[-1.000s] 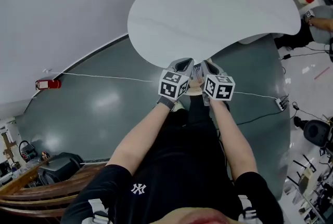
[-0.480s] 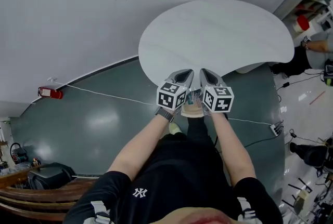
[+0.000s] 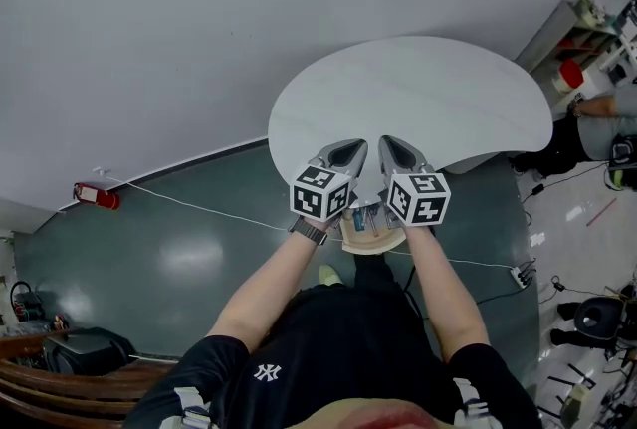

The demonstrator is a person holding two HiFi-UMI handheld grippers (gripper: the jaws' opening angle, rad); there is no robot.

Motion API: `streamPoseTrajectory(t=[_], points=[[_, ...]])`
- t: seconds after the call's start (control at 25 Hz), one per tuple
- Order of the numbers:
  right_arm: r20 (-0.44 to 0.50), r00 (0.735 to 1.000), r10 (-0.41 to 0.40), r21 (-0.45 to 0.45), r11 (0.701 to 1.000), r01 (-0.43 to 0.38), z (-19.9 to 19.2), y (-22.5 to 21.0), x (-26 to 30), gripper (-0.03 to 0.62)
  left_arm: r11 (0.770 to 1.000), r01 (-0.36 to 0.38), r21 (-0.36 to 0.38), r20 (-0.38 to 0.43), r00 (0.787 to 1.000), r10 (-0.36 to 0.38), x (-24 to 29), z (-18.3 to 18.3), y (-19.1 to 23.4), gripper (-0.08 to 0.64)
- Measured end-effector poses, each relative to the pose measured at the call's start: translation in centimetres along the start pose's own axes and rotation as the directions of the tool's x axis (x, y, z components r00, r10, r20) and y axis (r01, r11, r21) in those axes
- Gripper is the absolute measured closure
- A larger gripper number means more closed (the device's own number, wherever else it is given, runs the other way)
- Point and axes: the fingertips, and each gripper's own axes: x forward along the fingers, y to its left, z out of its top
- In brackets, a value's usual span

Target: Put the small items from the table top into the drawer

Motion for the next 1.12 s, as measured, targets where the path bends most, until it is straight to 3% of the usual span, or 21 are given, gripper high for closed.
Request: streamPoseTrajectory(t=[0.56,1.12], points=[[0.087,0.995,0.047,-0.048,0.998,-0.043,7.4,0.6,1.0,0.571,1.000,-0.010,0.025,0.093,0.996,0.008,-0.5,7.8,0.8,0.560],[0.079,0.995,0.061,-0.076,0.996,-0.055,8.2,0.5,2.7,0.572,0.999,-0.013,0.032,0.124,0.992,0.009,0.1,9.7,1.2,0.560]])
